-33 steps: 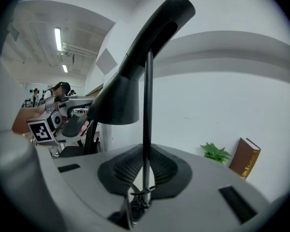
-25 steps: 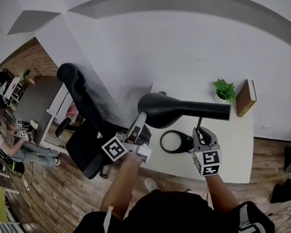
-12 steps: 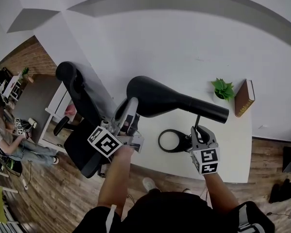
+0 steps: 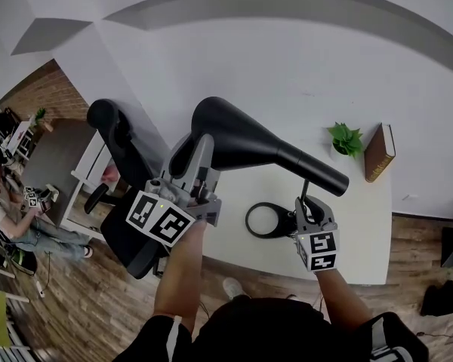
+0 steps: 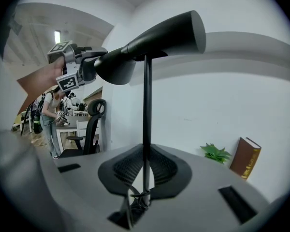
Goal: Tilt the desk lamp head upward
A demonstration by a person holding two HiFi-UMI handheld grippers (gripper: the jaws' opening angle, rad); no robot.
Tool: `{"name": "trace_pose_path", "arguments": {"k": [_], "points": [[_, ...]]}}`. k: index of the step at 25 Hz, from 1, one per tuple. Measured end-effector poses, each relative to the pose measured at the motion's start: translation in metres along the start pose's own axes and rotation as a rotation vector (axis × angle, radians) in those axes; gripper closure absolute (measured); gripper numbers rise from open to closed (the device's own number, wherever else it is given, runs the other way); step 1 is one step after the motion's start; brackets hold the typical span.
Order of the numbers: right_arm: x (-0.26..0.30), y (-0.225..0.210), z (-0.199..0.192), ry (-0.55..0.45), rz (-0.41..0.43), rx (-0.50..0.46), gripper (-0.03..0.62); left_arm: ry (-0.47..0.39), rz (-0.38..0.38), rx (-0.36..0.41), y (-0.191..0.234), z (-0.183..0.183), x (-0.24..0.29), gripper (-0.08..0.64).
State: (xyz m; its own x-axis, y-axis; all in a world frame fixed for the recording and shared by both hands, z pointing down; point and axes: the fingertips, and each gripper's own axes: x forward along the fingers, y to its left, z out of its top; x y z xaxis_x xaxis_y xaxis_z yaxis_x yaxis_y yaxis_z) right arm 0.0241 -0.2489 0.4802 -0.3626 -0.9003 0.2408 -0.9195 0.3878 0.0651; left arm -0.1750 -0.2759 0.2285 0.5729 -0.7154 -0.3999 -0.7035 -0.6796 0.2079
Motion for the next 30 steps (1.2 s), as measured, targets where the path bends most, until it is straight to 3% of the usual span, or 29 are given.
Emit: {"name": "trace_pose_path", "arguments": {"k": [6,12,18,26,30], "points": [[0.001,0.002,0.001,-0.006,0.001,0.0,0.561,0.014,-0.027,0.141,-0.018,0.018,0.012,0.476],[0.0,0.0,0.0,0.003,-0.006,0.009,0.561,0.026,-0.046,0.223,-0.033,0.028,0.024,0.474],[0.001,0.0,0.0,0.014,0.003,0.008,0.561,0.025,-0.053,0.23,-0.036,0.03,0.027,0.474],[0.002,0.002,0.0,0.026,0.064,0.059,0.547,-0.021,-0.007,0.275,-0.035,0.03,0.021,0.456],[-0.004,0.004,0.01,0.002,0.08,0.073,0.462,-0.043,0.03,0.294,-0.036,0.031,0.016,0.387]]}}
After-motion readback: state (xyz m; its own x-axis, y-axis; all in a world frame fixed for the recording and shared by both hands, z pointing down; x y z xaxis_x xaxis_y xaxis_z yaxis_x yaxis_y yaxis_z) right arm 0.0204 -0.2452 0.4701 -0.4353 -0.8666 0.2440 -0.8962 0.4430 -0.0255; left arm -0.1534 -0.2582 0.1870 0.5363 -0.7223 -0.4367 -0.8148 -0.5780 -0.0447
